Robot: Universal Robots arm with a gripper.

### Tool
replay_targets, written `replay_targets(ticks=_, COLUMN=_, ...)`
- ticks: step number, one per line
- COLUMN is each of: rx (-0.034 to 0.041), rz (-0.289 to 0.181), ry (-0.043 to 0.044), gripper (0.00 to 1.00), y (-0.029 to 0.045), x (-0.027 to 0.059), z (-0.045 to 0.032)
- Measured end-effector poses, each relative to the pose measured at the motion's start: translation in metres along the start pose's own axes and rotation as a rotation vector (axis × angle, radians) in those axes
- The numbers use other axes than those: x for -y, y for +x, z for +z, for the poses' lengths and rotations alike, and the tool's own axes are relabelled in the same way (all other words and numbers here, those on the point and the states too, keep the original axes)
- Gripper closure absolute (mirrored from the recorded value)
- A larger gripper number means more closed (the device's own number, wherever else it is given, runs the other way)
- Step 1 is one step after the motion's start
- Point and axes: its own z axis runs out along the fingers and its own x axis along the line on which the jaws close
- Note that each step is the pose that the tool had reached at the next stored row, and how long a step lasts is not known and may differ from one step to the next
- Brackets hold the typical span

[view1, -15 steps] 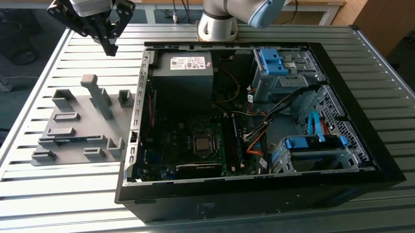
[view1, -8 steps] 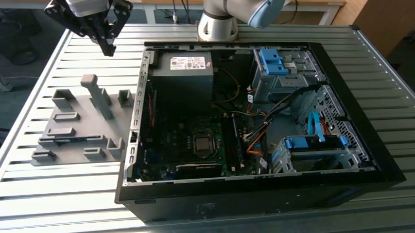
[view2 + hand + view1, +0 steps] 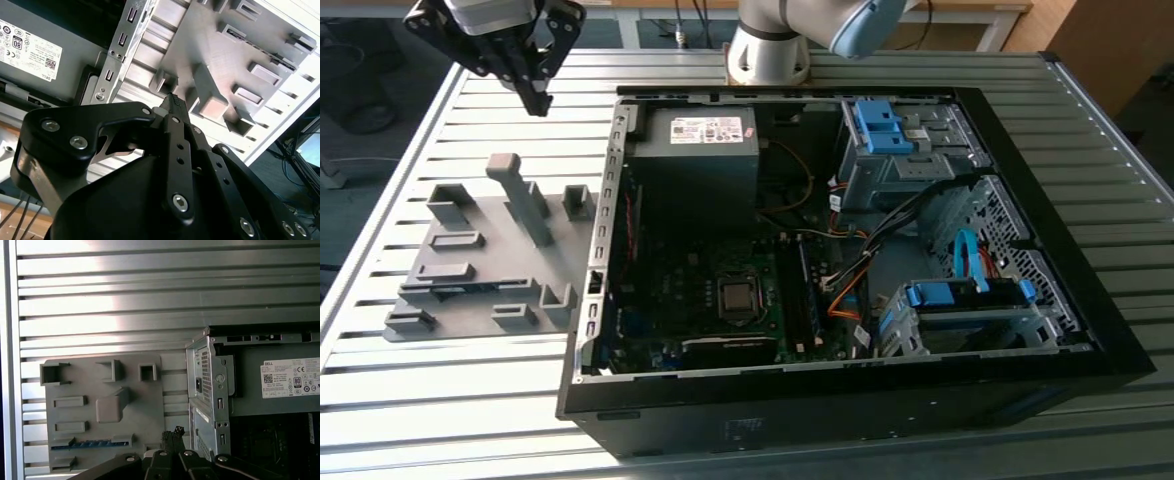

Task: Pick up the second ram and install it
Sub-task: 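Reach for the second ram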

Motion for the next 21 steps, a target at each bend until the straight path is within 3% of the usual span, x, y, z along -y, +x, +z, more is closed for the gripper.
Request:
replay_targets(ticks=8, rx=-0.0001, rz=0.000, ry=0.0001, gripper=0.89, y=0.0007, x=0.0000, z=-0.0001)
replay_targets(ticks=14, rx=-0.0001, rz=0.000, ry=0.0005, gripper=0.89, y=0.0067, x=0.0006, z=-0.0002)
replay_targets(ticks=18, rx=0.0013, rz=-0.001, ry=0.0171, gripper=0.89, y=0.0073, x=0.0007, z=-0.0002)
replay_targets(ticks=21, rx=0.0011, rz=-0.001, ry=0.0186, gripper=0.89, y=0.0078, x=0.0009, z=-0.0002)
